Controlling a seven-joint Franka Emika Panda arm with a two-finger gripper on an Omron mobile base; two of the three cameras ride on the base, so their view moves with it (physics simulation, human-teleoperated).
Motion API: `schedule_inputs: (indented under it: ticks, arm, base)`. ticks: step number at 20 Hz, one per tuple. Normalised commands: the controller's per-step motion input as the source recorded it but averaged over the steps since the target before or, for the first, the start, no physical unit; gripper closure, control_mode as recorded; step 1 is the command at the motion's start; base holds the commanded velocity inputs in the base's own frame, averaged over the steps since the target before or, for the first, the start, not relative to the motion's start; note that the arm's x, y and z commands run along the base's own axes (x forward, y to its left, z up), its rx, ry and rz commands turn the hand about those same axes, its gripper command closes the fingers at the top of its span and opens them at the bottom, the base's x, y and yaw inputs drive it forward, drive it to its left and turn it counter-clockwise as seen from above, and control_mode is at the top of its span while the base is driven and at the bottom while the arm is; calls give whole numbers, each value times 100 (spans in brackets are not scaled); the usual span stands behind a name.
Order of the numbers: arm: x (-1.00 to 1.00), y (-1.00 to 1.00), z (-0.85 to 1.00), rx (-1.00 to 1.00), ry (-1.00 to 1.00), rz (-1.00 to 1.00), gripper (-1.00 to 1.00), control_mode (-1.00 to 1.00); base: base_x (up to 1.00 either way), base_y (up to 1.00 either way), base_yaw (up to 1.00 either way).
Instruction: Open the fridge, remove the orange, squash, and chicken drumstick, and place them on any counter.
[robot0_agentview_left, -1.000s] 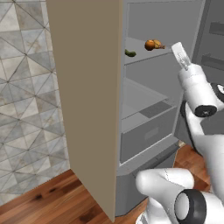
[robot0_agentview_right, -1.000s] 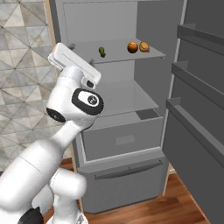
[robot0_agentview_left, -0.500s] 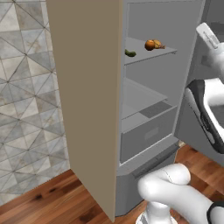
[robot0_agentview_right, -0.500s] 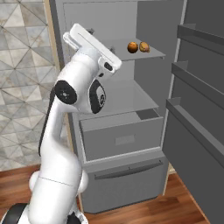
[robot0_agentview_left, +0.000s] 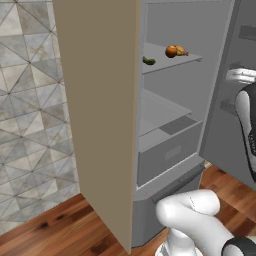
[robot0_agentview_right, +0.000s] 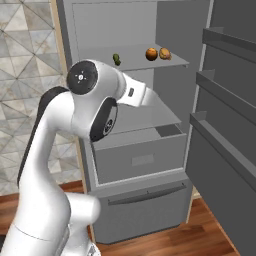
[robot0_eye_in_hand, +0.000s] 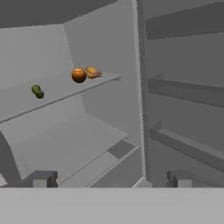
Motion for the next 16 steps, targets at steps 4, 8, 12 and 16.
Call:
schedule_inputs:
  ticks: [4,8,12,16]
  arm:
    - [-21,65,-3,-33,51,9,-100,-100]
    - [6,38,-3,-6,18,13,-100,-100]
    - [0,22,-8,-1,7,3,-100,-100]
    - [14,4,-46,0,13,12,-100,-100]
  base:
    - [0,0,0]
    - [0,0,0]
    - [0,0,0]
    - [0,0,0]
